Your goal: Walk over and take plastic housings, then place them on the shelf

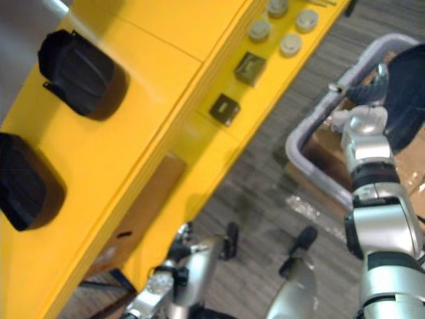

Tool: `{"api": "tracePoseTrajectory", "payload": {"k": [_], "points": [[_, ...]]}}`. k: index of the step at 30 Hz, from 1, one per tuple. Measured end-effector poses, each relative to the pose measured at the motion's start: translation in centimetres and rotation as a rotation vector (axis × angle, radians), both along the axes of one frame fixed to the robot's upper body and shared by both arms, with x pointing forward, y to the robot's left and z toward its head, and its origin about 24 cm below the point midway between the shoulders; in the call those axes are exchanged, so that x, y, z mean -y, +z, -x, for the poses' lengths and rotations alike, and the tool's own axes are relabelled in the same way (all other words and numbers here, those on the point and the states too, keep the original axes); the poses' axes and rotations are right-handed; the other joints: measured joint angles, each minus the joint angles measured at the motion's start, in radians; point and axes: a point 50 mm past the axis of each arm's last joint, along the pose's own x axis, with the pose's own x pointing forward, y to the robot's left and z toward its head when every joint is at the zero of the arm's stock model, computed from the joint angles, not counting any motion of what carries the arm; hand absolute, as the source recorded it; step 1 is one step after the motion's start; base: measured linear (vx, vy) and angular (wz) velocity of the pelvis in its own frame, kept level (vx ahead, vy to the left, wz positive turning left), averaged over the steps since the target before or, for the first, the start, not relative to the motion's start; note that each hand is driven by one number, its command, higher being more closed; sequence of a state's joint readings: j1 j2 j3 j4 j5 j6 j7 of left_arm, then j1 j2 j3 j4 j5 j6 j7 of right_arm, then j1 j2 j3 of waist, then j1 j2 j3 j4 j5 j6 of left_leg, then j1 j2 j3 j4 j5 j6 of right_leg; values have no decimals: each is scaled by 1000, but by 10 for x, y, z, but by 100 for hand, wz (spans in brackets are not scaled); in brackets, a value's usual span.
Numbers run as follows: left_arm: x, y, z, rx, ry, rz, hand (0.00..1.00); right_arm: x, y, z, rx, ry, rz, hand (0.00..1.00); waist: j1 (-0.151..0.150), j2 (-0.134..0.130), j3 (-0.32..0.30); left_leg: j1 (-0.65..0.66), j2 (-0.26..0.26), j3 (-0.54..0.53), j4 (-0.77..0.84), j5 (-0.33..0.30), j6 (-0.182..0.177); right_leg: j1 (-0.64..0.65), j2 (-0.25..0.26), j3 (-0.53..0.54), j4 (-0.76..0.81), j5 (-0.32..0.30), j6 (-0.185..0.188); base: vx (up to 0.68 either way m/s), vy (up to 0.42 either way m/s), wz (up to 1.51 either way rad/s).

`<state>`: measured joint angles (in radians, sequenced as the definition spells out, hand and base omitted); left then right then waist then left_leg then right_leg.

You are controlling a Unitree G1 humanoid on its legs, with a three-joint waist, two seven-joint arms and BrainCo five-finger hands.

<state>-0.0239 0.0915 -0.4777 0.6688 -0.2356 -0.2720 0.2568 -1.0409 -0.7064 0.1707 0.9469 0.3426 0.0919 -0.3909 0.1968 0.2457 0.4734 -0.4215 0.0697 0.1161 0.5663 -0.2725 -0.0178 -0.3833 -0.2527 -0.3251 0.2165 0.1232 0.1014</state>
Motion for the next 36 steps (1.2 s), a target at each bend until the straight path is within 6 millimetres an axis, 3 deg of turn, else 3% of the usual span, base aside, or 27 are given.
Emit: {"api": "tracePoseTrajectory", "payload": {"k": [5,11,26,30,36], "points": [[0,-3,0,-20,-7,-13,0,7,-14,4,-58,-30,-18,0,-24,0,0,2,8,13,-5,-2,0,-8,11,11,-25,7,-6,-40,39,-13],[3,-5,1,-42,-12,-16,0,10,-14,7,-55,-4,-17,0,-47,0,0,13,14,32,-19,-1,0,-15,23,36,-27,22,-3,9,10,-14],[9,-5,2,-60,-16,-6,0,5,-20,8,-120,60,-17,0,-61,-6,4,38,6,29,-38,-1,0,-2,25,51,-37,25,0,-22,27,-2],[2,-4,-1,-54,14,-8,0,-10,-24,10,-150,180,-24,0,-91,-34,24,39,7,28,-35,-2,-1,1,26,51,-35,26,0,-20,22,0],[-17,0,-8,-39,66,-36,0,-36,-53,19,-175,328,-66,0,-133,-100,56,39,18,33,-22,-9,-5,2,33,56,-31,26,-2,-40,27,-4]]}}
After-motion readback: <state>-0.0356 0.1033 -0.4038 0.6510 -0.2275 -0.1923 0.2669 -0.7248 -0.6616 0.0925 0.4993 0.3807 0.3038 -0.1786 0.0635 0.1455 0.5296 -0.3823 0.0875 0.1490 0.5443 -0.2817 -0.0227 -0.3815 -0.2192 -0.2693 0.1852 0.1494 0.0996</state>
